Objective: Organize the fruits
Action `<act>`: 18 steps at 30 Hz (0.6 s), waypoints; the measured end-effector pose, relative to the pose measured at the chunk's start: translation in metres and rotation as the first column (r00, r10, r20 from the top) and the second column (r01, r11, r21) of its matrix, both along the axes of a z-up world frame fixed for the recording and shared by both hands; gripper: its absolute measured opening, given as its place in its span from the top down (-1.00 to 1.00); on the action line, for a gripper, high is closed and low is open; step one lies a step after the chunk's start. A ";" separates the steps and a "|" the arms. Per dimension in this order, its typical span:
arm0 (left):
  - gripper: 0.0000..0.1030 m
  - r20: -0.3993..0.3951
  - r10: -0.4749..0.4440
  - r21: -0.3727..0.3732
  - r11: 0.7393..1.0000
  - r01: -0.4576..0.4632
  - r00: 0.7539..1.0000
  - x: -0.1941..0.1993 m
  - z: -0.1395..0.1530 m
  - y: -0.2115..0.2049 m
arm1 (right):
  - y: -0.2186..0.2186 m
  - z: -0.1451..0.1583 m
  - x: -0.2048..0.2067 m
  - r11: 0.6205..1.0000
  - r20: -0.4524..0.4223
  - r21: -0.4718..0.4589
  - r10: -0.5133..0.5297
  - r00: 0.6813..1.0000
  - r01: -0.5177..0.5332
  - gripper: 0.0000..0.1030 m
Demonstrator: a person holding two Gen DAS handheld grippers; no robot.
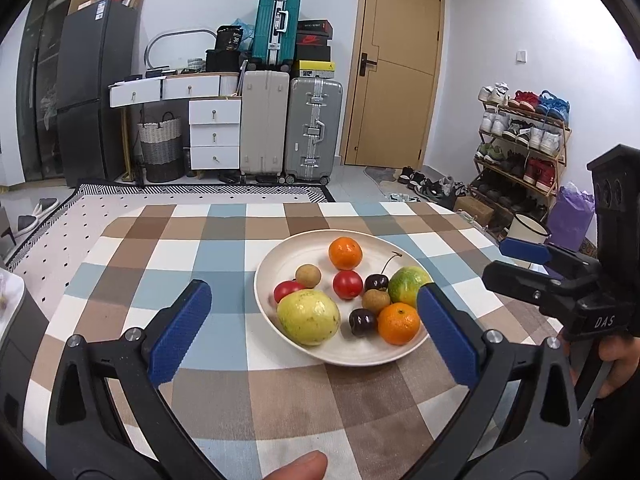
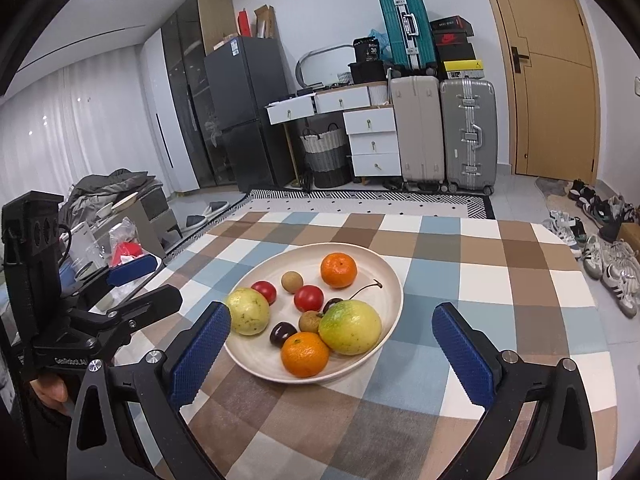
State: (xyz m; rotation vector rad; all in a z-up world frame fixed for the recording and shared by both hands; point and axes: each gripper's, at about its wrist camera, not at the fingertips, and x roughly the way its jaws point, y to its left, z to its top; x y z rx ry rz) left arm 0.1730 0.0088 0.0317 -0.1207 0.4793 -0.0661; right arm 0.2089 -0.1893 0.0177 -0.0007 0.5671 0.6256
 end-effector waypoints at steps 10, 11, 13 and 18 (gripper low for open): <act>-0.99 0.029 0.035 0.010 0.999 -0.036 0.999 -0.030 -0.006 0.004 | -0.007 -0.011 -0.029 1.000 0.045 0.017 0.013 0.999 -0.014 -0.99; -0.99 0.029 0.039 0.010 0.999 -0.039 0.999 -0.032 -0.008 0.004 | -0.008 -0.012 -0.033 1.000 0.054 0.020 0.014 0.998 -0.016 -0.99; -0.99 0.029 0.041 0.004 0.999 -0.041 0.999 -0.035 -0.010 0.005 | -0.011 -0.013 -0.037 0.999 0.071 0.029 0.017 0.997 -0.019 -0.99; -0.99 0.033 0.048 -0.007 0.999 -0.048 0.998 -0.037 -0.016 0.004 | -0.013 -0.017 -0.043 0.999 0.096 0.038 0.019 0.995 -0.023 -0.99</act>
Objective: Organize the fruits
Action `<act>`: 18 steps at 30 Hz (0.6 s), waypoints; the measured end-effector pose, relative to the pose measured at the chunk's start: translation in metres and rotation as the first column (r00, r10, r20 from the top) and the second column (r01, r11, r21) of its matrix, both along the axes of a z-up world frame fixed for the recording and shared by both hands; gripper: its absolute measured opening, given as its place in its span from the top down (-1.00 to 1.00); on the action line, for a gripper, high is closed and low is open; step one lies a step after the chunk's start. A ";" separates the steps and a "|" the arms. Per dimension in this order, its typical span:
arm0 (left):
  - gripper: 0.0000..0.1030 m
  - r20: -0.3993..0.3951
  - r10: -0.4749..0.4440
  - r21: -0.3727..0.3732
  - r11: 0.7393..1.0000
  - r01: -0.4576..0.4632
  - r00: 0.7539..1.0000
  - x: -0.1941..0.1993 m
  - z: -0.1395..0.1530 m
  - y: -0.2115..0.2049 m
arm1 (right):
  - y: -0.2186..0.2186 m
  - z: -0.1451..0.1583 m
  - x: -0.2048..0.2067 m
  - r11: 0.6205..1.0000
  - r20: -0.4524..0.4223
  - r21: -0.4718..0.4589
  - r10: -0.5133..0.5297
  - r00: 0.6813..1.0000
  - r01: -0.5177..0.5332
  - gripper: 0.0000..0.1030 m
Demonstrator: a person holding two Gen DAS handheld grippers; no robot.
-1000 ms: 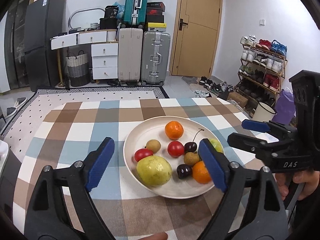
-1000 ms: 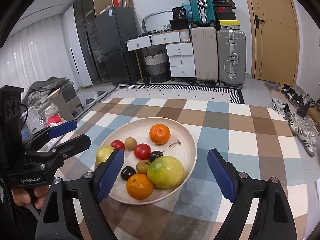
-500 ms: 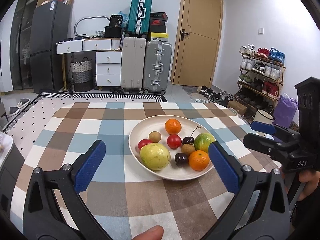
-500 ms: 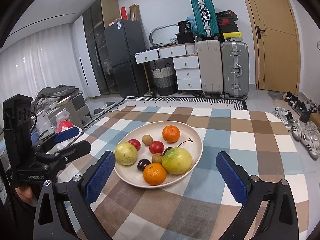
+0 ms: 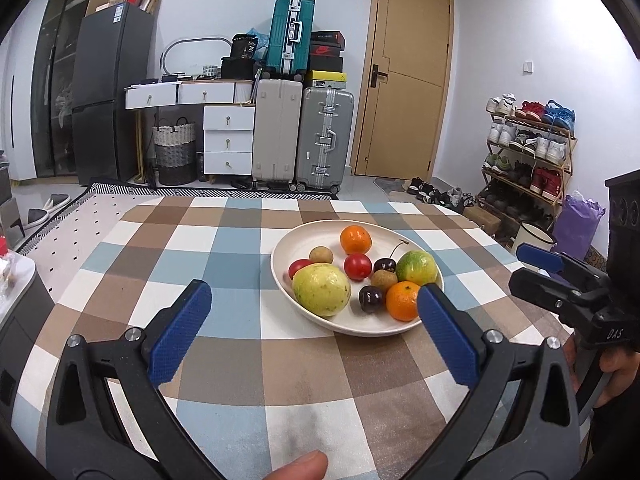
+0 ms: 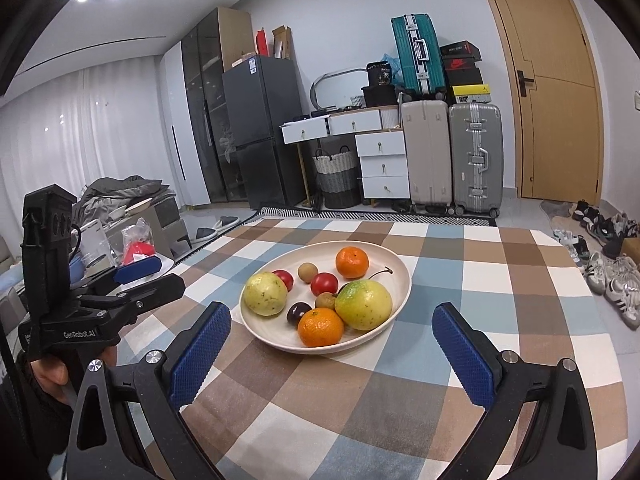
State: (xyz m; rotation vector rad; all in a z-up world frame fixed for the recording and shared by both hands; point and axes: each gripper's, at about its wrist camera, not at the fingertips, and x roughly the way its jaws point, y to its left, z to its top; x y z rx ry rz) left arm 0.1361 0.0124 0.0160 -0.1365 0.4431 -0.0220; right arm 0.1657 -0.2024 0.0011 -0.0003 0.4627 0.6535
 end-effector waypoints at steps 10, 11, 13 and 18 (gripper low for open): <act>-0.99 -0.004 -0.016 0.031 0.999 0.016 1.000 0.002 -0.006 -0.011 | 0.005 -0.002 -0.005 0.999 0.026 -0.034 -0.015 1.000 0.016 -0.99; -0.99 -0.003 -0.018 0.030 0.999 0.018 1.000 0.002 -0.006 -0.011 | 0.005 -0.002 -0.005 0.999 0.028 -0.035 -0.016 0.999 0.017 -0.99; -0.99 -0.001 -0.016 0.030 0.999 0.016 1.000 0.002 -0.006 -0.011 | 0.005 -0.002 -0.005 0.999 0.031 -0.035 -0.020 0.999 0.021 -0.99; -0.99 -0.002 -0.016 0.030 0.999 0.016 1.000 0.002 -0.006 -0.011 | 0.006 -0.001 -0.007 0.999 0.045 -0.037 -0.011 0.999 0.012 -0.99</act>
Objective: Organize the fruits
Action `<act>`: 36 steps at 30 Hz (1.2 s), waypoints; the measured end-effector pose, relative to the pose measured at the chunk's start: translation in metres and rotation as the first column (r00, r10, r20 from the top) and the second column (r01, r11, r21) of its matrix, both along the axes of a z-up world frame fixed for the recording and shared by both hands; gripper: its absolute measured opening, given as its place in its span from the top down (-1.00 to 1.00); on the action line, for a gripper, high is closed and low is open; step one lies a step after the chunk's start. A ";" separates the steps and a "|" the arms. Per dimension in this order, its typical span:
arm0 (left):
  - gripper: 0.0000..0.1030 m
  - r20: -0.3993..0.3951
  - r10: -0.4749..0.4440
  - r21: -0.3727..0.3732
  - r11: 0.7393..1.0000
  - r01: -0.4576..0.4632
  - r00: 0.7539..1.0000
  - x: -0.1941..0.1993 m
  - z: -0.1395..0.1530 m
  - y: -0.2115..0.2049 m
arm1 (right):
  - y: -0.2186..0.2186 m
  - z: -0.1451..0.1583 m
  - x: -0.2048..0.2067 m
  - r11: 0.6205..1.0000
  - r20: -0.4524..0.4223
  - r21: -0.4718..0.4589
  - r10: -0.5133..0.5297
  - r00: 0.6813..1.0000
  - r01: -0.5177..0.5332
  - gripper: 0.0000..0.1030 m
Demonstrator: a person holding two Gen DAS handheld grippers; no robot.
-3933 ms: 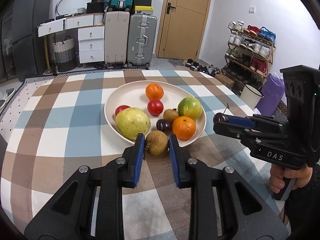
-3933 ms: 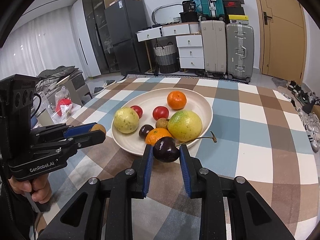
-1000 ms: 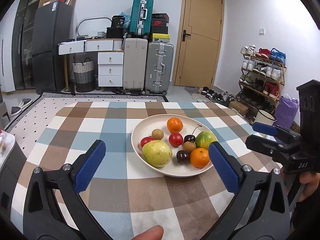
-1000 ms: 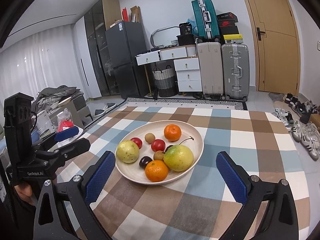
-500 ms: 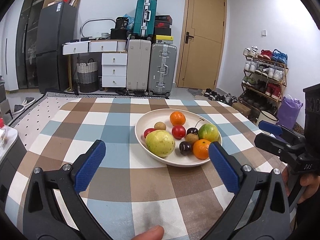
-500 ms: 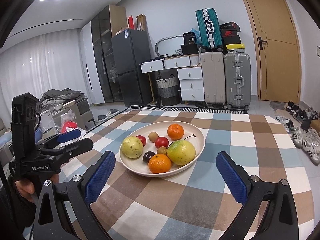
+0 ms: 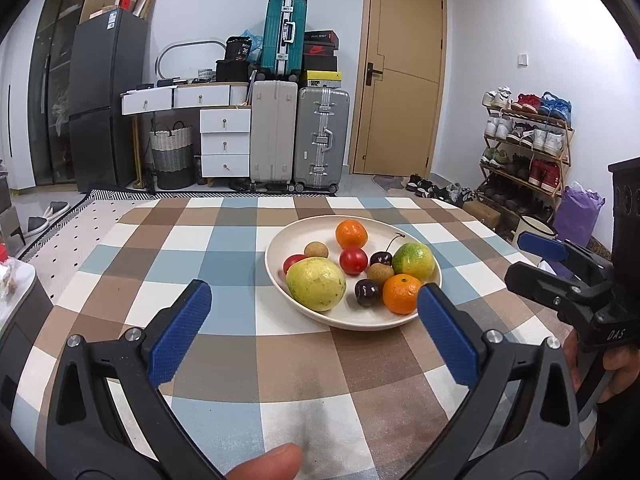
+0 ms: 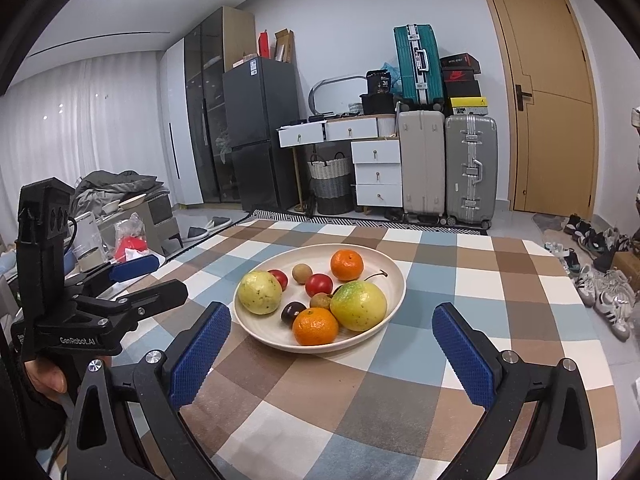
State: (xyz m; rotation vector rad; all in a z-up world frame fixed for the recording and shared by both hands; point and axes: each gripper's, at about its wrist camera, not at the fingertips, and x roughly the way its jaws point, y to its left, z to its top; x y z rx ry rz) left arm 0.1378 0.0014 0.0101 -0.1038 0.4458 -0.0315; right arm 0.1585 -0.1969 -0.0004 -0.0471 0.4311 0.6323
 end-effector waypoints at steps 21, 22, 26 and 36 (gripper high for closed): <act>-0.99 0.005 -0.007 0.003 1.000 0.007 1.000 -0.001 0.002 -0.002 | 0.003 -0.001 -0.001 1.000 0.007 -0.007 0.009 1.000 -0.009 -0.99; -0.99 0.006 -0.008 0.004 1.000 0.008 1.000 -0.001 0.002 -0.002 | 0.003 -0.001 -0.001 1.000 0.007 -0.007 0.008 1.000 -0.008 -0.99; -0.99 0.005 -0.007 0.003 1.000 0.007 1.000 -0.001 0.002 -0.002 | 0.003 -0.001 -0.001 1.000 0.007 -0.008 0.010 1.000 -0.009 -0.99; -0.99 0.007 -0.009 0.001 1.000 0.009 1.000 -0.001 0.002 -0.002 | 0.003 -0.001 -0.001 1.000 0.007 -0.008 0.009 1.000 -0.009 -0.99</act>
